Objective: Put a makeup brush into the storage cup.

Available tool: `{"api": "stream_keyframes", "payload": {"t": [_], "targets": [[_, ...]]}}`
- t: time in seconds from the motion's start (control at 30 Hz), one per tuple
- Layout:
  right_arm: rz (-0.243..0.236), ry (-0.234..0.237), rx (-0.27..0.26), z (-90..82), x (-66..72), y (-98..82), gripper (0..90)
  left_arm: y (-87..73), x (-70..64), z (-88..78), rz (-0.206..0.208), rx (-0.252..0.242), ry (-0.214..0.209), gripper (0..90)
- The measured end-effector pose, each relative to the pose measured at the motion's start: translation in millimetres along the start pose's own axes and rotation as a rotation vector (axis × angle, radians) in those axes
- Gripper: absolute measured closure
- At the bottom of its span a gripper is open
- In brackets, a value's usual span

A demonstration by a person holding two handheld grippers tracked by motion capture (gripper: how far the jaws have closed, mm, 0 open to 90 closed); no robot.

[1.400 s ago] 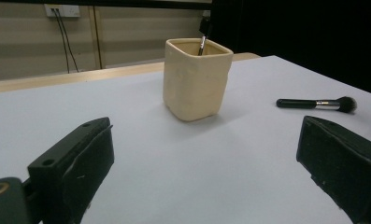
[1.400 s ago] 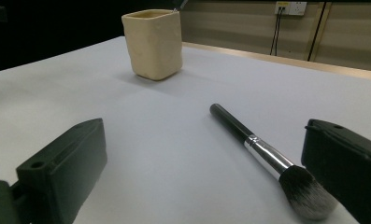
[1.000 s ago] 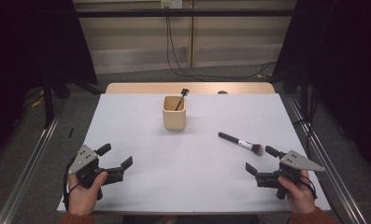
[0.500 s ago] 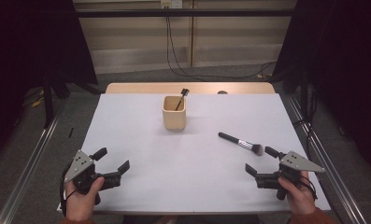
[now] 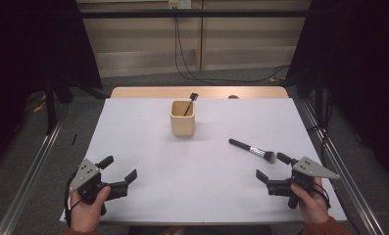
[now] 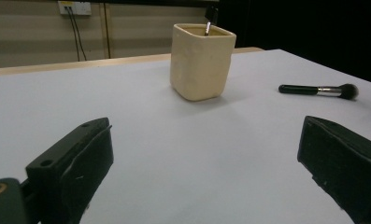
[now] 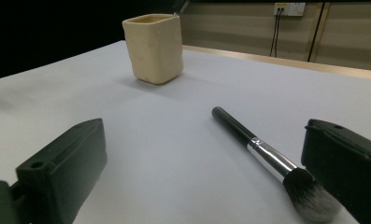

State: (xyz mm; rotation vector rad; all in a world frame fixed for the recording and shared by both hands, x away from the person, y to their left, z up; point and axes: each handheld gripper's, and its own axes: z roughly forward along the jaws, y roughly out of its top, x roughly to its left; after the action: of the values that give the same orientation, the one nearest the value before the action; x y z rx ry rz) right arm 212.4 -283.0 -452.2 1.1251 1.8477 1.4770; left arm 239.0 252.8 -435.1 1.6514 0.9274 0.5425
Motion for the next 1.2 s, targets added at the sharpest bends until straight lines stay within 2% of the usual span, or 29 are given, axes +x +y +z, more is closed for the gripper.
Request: {"api": "stream_keyframes", "payload": {"t": [0.13,0.27,0.4,0.57,0.77,1.2], "targets": [[-0.002,-0.003,-0.002,1.6,1.2,1.9,0.0,0.7,-0.8,0.5,0.002,0.000,0.000,3.6],[0.000,-0.036,0.000,1.5,-1.1,5.8,0.2,1.2,-0.6,0.1,0.011,0.002,-0.001,3.6],[0.002,-0.038,-0.007,2.7,-5.4,11.2,0.2,1.4,-0.2,-0.4,0.007,-0.011,-0.002,3.5],[0.028,-0.038,-0.001,7.0,-7.0,17.4,1.4,2.6,-1.8,-0.4,0.008,-0.025,-0.001,3.5],[0.025,-0.044,0.004,12.8,-8.3,22.4,1.6,3.0,-1.7,0.0,0.009,-0.028,-0.006,3.6],[0.005,-0.044,0.006,36.4,-20.0,46.5,1.6,3.0,-1.5,-1.2,0.009,-0.028,-0.018,3.6]]}}
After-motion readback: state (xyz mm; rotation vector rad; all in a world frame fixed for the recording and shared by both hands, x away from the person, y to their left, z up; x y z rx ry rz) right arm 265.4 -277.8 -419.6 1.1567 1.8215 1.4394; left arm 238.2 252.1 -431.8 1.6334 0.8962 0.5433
